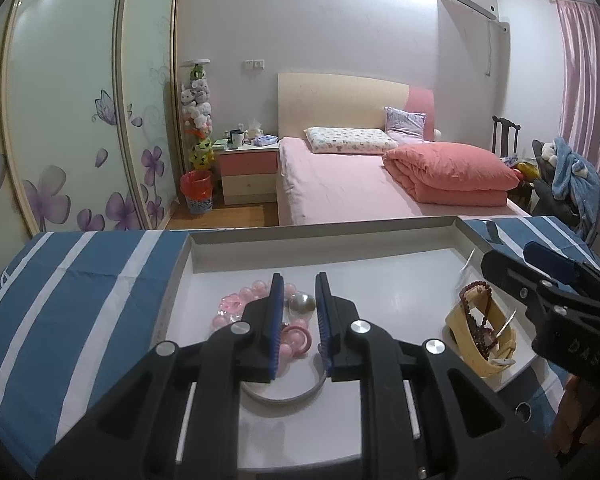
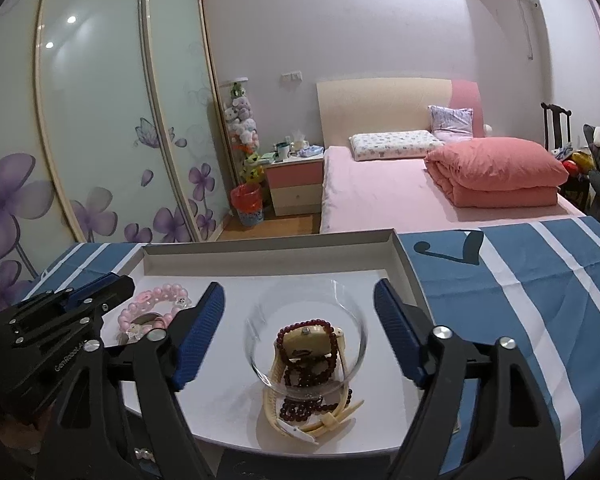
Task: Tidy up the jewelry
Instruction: 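Open the left gripper over the pink bracelet while the right drops the bangle onto the watch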
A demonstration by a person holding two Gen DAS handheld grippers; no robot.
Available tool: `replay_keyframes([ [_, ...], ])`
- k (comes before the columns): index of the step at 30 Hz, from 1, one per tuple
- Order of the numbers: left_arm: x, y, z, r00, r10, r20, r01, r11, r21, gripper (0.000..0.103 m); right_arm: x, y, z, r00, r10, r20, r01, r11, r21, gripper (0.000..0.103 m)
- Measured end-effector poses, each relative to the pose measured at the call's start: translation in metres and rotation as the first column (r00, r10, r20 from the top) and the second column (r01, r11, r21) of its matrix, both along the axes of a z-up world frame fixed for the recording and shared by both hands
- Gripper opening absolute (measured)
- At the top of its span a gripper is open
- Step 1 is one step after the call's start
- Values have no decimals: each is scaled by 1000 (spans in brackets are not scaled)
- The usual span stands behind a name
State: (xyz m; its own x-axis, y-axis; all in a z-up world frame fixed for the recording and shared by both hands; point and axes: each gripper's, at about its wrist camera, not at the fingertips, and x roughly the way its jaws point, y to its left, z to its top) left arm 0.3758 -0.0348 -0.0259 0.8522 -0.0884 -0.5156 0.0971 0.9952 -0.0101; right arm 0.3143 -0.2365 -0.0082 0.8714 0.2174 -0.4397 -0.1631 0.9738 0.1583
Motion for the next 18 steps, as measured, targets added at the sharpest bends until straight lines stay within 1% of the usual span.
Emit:
replay_keyframes([
  [3, 0, 0, 0, 1000, 1, 1, -1, 1000, -2, 24, -2, 3, 1, 1000, 7, 9, -7, 1000, -6, 79],
  [7, 0, 0, 0, 1000, -1, 2, 1, 1000, -3, 28, -4, 2, 2, 1000, 3, 22, -3, 1000, 1, 79],
  [13, -3, -1, 2, 1000, -7, 12, 7, 1000, -2, 33, -6, -1, 5, 999, -8, 32, 8, 1000, 4, 79],
  [18, -11, -2, 6, 1000, -8, 19, 8, 1000, 13, 34, -17, -1, 10, 999, -11, 46, 11, 1000, -2, 79],
])
